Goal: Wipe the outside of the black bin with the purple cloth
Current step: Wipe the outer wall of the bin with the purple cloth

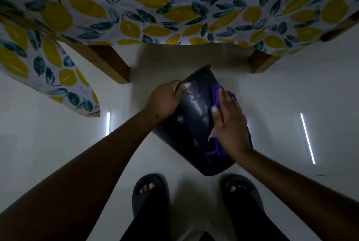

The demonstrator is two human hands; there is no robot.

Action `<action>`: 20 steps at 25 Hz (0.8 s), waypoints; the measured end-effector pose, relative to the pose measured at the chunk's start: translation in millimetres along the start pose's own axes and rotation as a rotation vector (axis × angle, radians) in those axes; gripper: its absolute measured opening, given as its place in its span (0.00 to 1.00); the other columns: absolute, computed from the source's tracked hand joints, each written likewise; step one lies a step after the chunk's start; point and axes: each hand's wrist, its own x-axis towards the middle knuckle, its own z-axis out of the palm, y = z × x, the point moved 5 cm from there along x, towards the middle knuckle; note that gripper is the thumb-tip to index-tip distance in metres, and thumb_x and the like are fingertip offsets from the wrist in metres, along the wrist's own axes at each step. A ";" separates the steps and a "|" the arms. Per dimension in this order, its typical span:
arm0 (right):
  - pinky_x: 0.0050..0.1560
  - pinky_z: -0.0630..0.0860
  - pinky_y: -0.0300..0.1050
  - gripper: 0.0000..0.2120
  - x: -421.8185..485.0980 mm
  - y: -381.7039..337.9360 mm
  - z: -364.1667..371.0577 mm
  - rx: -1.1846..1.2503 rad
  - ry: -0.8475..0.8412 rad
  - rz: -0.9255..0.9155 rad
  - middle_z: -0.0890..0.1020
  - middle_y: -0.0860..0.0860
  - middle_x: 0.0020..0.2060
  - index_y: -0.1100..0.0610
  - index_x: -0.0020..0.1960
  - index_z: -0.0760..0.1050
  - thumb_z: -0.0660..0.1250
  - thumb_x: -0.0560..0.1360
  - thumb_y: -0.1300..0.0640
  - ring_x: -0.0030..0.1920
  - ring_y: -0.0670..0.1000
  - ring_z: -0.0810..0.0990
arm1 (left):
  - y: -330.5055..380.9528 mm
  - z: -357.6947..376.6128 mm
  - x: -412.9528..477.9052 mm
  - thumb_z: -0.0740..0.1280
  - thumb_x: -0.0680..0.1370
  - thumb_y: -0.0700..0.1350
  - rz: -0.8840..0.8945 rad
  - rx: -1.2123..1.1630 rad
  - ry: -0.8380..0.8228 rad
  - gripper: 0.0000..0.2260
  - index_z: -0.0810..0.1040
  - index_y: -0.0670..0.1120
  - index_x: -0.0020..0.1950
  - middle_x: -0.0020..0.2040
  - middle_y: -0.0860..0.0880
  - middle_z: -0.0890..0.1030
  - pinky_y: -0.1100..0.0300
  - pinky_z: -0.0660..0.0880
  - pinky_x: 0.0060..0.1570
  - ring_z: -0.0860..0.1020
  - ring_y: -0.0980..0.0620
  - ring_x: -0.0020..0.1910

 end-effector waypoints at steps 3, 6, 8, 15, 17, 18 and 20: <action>0.70 0.59 0.61 0.25 -46.6 -26.0 16.6 -0.276 -0.067 -0.374 0.53 0.46 0.78 0.44 0.77 0.52 0.48 0.80 0.45 0.78 0.55 0.50 | -2.4 0.8 0.8 0.56 0.82 0.55 -0.011 0.009 0.008 0.14 0.71 0.49 0.42 0.36 0.50 0.73 0.59 0.63 0.40 0.73 0.49 0.40; 0.67 0.62 0.59 0.23 -20.7 -17.7 6.4 -0.277 0.003 -0.364 0.58 0.45 0.77 0.43 0.76 0.56 0.49 0.81 0.47 0.76 0.53 0.56 | -0.5 1.9 0.3 0.56 0.81 0.55 -0.022 -0.035 0.013 0.14 0.72 0.48 0.43 0.33 0.53 0.71 0.59 0.65 0.40 0.74 0.49 0.39; 0.69 0.63 0.57 0.23 22.7 0.5 -8.6 -0.086 0.050 -0.146 0.63 0.48 0.76 0.47 0.76 0.59 0.48 0.82 0.48 0.74 0.54 0.61 | 1.0 3.0 1.5 0.56 0.81 0.56 -0.034 -0.051 0.014 0.14 0.73 0.49 0.43 0.33 0.55 0.71 0.61 0.64 0.40 0.74 0.50 0.39; 0.61 0.68 0.62 0.24 -42.3 -35.9 5.4 -0.335 -0.070 -0.364 0.55 0.44 0.78 0.39 0.75 0.55 0.50 0.80 0.47 0.73 0.57 0.60 | -3.2 0.9 5.7 0.57 0.81 0.54 -0.009 -0.017 0.016 0.15 0.74 0.46 0.43 0.41 0.45 0.79 0.59 0.65 0.42 0.78 0.45 0.45; 0.61 0.67 0.60 0.24 -17.6 -33.0 0.4 -0.326 -0.009 -0.373 0.58 0.45 0.77 0.39 0.75 0.55 0.50 0.80 0.47 0.71 0.56 0.62 | -2.7 0.8 3.5 0.57 0.81 0.54 0.004 -0.048 -0.017 0.15 0.77 0.46 0.48 0.42 0.48 0.78 0.60 0.66 0.43 0.78 0.46 0.47; 0.63 0.66 0.59 0.23 3.8 -25.4 -5.3 -0.244 0.025 -0.271 0.60 0.47 0.76 0.41 0.76 0.55 0.48 0.80 0.48 0.71 0.56 0.63 | -1.1 0.3 2.3 0.57 0.81 0.53 0.016 -0.055 -0.027 0.14 0.77 0.47 0.49 0.43 0.49 0.78 0.61 0.66 0.44 0.78 0.48 0.47; 0.66 0.68 0.58 0.23 35.3 -0.2 -7.5 0.046 0.016 -0.054 0.67 0.51 0.73 0.43 0.75 0.59 0.46 0.80 0.48 0.70 0.55 0.67 | -2.8 -2.6 -3.4 0.59 0.81 0.53 0.016 -0.102 -0.052 0.12 0.76 0.47 0.49 0.44 0.49 0.79 0.60 0.67 0.44 0.77 0.50 0.46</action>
